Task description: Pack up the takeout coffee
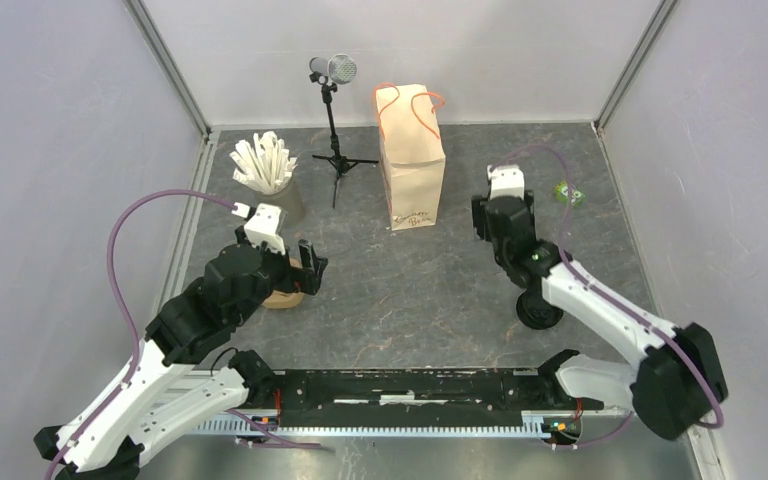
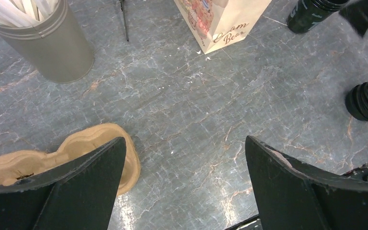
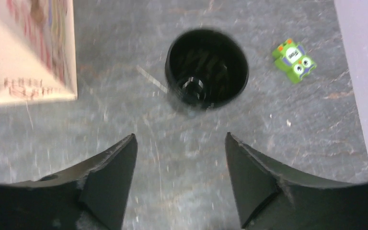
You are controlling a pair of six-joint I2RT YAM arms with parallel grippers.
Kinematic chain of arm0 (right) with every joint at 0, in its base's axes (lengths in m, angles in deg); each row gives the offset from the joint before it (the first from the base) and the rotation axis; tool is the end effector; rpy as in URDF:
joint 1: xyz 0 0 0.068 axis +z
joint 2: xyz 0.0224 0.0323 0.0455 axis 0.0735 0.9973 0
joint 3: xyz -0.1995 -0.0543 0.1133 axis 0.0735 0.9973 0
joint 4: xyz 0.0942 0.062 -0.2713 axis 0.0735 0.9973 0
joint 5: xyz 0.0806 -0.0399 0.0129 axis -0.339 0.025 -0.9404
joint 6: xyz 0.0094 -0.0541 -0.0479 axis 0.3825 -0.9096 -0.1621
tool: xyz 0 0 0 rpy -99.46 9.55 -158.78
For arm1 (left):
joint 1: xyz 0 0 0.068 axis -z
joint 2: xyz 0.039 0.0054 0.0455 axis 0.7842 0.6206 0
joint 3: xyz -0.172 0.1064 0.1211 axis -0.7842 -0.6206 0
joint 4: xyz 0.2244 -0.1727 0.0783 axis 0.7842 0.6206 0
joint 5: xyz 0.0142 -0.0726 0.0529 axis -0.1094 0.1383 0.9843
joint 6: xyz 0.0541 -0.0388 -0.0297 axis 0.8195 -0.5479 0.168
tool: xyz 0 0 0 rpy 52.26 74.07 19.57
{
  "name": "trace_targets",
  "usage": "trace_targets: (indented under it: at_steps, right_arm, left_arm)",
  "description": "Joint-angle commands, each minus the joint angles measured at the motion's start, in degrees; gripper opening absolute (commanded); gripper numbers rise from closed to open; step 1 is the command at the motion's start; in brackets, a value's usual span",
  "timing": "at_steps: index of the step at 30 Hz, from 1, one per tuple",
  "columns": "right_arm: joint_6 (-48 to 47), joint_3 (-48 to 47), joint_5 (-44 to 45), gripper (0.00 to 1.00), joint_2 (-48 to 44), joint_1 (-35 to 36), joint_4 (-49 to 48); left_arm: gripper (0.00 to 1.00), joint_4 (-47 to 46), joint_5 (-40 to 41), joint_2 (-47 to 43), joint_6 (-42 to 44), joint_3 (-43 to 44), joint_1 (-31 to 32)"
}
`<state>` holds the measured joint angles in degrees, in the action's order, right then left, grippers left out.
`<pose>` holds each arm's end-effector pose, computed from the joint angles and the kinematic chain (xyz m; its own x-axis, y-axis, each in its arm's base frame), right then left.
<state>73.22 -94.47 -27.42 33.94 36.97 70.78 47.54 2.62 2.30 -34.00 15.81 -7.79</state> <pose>0.2783 0.1385 0.1984 -0.4224 -0.0918 -0.9018 0.0377 0.9922 -0.1187 0.1611 -0.1257 0.3294 -0.4090 -0.0130 -0.9124 0.3099 0.9385 -0.1523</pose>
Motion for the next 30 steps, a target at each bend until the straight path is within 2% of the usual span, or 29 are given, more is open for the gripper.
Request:
trace_targets:
  at_steps: [1,4,10,15,21,30]
  right_arm:
    - [-4.0,-10.1,-3.3,0.65,6.8,-6.8,-3.5]
    - [-3.3,-13.8,-8.6,0.5,9.7,-11.8,-3.4]
    - [-3.0,-22.1,-14.5,0.34,15.6,-19.4,2.2]
    - [-5.0,-23.1,-19.0,0.31,18.6,-23.0,4.6]
    - [-6.6,-23.0,-23.8,0.32,21.6,-25.7,4.7]
    - [-8.7,-23.0,-24.7,0.29,23.9,-27.4,4.6]
  left_arm:
    - [1.0,-0.8,-1.2,-0.2,-0.2,-0.3,0.0]
    - [1.0,-0.8,-1.3,-0.4,-0.2,-0.3,0.0]
    - [1.0,-0.9,-2.1,0.1,-0.1,-0.3,0.0]
    - [1.0,-0.8,-2.3,0.0,0.0,-0.4,0.0]
    - [1.0,-0.8,-2.4,0.4,0.0,-0.4,0.0]
    - [1.0,-0.8,-2.0,0.5,0.0,-0.4,0.0]
